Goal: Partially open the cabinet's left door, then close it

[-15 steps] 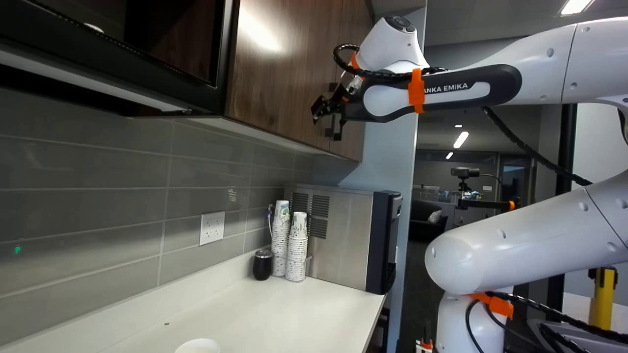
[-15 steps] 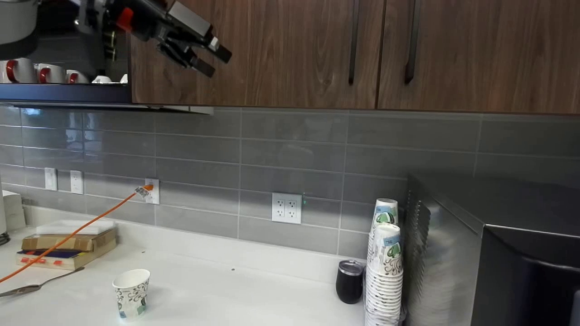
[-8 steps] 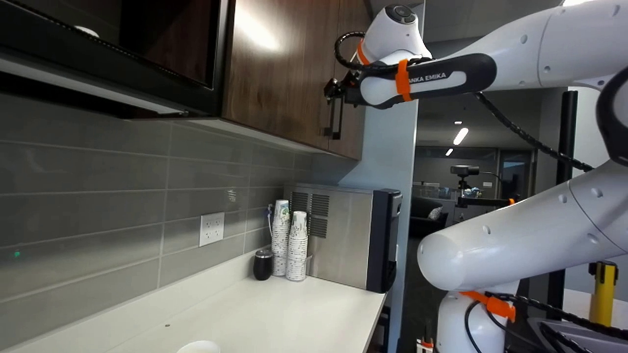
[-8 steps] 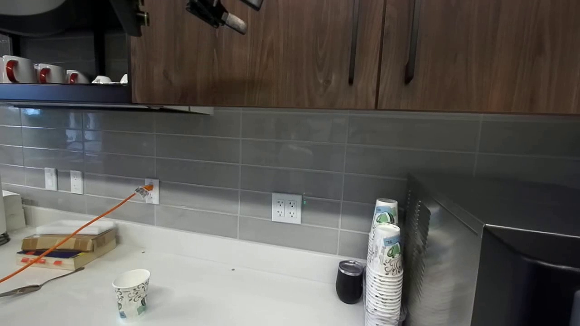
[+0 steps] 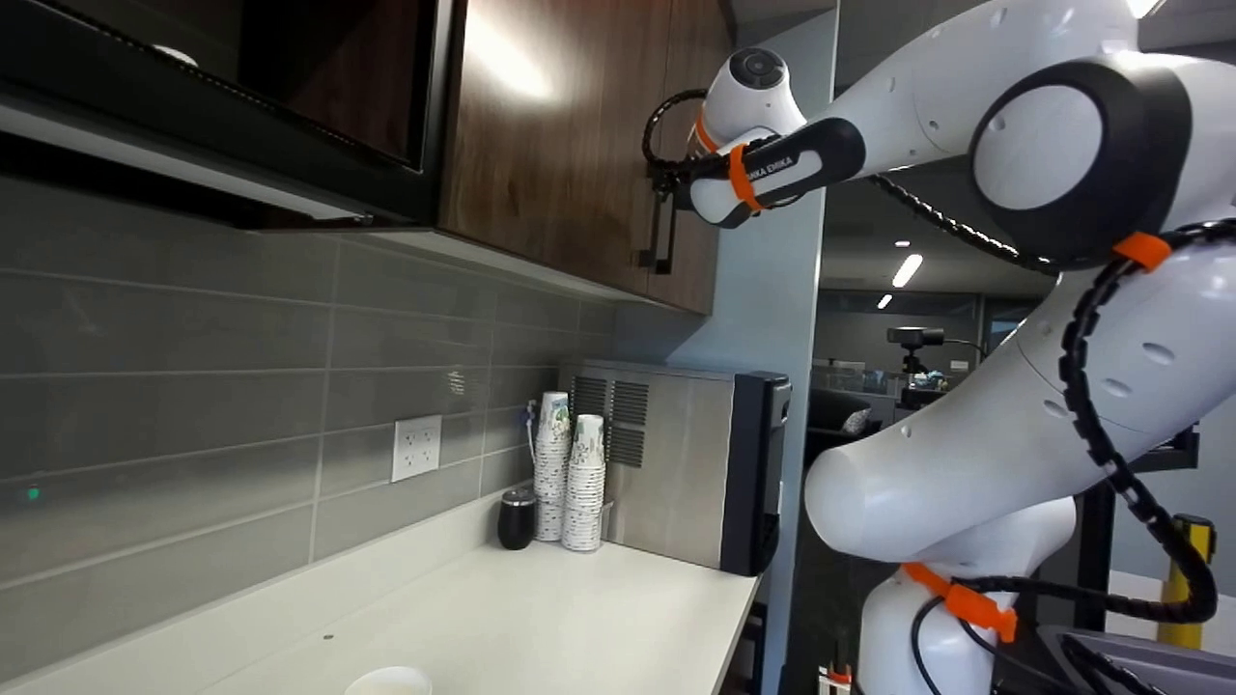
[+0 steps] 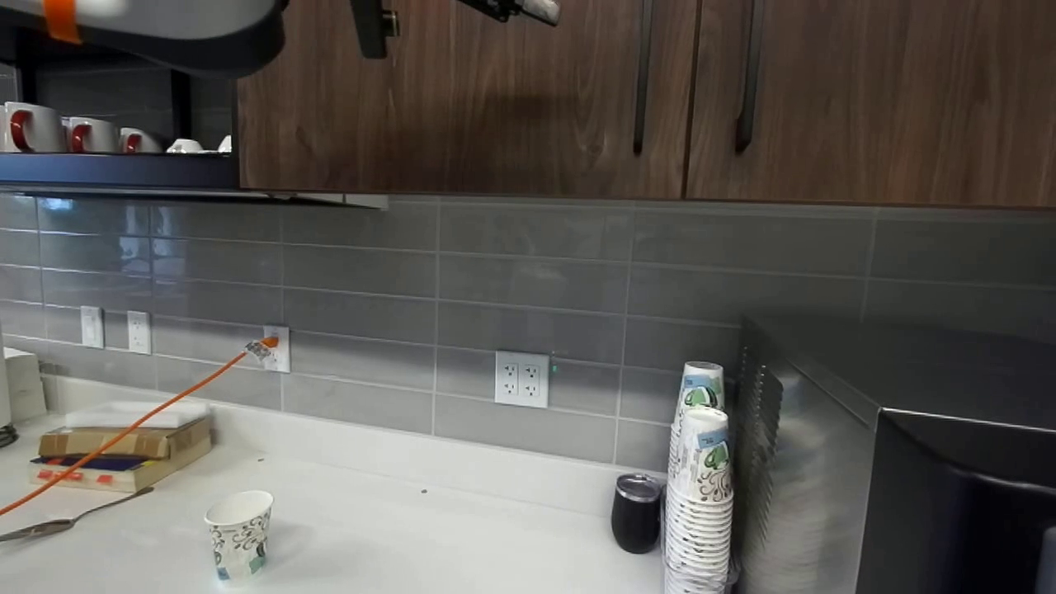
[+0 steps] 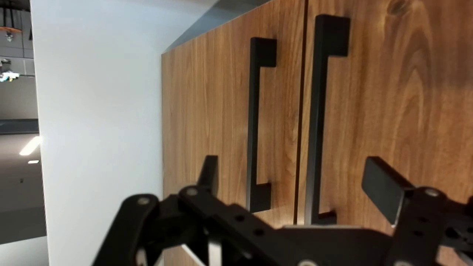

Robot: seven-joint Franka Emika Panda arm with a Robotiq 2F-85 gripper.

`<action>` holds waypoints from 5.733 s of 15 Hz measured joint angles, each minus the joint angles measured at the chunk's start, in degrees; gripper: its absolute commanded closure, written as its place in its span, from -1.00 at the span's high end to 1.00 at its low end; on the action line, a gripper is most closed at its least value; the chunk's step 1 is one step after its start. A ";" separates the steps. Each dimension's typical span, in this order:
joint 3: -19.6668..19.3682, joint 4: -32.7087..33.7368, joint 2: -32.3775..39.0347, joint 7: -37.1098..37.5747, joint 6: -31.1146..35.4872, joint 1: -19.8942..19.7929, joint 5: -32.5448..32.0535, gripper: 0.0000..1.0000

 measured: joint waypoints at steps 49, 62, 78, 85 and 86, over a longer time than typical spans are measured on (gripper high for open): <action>-12.94 -11.39 -7.99 -23.99 3.51 -2.18 10.16 1.00; -25.29 -13.26 -15.88 -40.98 -7.14 12.40 10.36 1.00; -29.55 -13.86 -20.42 -46.70 -10.72 17.83 8.87 1.00; -29.55 -13.87 -20.42 -46.78 -10.73 17.83 8.87 1.00; -29.55 -13.87 -20.42 -46.78 -10.73 17.83 8.87 1.00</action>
